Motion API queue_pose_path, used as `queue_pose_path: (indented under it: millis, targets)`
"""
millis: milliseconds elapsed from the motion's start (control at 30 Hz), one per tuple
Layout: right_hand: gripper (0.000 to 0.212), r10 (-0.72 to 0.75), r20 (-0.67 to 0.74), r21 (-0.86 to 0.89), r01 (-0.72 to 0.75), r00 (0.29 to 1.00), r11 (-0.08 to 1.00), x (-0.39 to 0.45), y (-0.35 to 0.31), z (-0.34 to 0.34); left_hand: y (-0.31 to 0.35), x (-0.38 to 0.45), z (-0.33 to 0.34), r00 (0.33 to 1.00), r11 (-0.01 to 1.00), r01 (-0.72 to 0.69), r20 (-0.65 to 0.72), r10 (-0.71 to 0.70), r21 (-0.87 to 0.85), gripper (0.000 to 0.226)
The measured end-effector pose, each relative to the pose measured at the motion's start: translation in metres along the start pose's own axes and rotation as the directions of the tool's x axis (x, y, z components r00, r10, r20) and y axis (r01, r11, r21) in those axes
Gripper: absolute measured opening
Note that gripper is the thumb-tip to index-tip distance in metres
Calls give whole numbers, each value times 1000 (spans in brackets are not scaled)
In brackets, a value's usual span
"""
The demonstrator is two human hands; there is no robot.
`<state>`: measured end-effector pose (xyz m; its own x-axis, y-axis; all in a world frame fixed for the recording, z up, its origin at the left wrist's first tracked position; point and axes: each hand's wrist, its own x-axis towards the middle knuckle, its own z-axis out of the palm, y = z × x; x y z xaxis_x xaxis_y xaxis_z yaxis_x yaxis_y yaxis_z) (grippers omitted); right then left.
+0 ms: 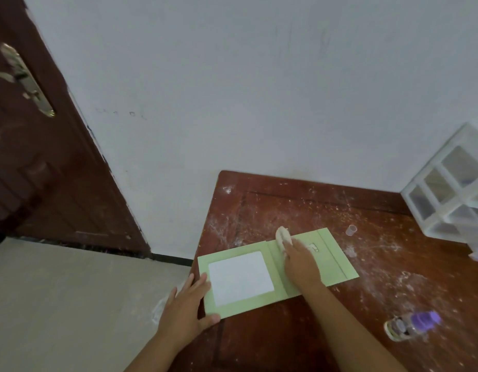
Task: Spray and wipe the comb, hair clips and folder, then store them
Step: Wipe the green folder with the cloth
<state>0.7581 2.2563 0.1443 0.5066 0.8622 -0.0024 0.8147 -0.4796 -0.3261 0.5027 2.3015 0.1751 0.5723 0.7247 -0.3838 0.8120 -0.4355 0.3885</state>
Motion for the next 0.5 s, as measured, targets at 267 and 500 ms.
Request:
queue_pose_path:
  millis: [267,500]
  targets:
    - [53,-251,-124,-223,219,960,950,-56,64,-18,0,1,-2,1000,998,0,1,0,61,77]
    - [30,-276,-171,-11,279,946,960,-88,13,-8,4,-2,-5,1000,996,-17,-13,18,86,75]
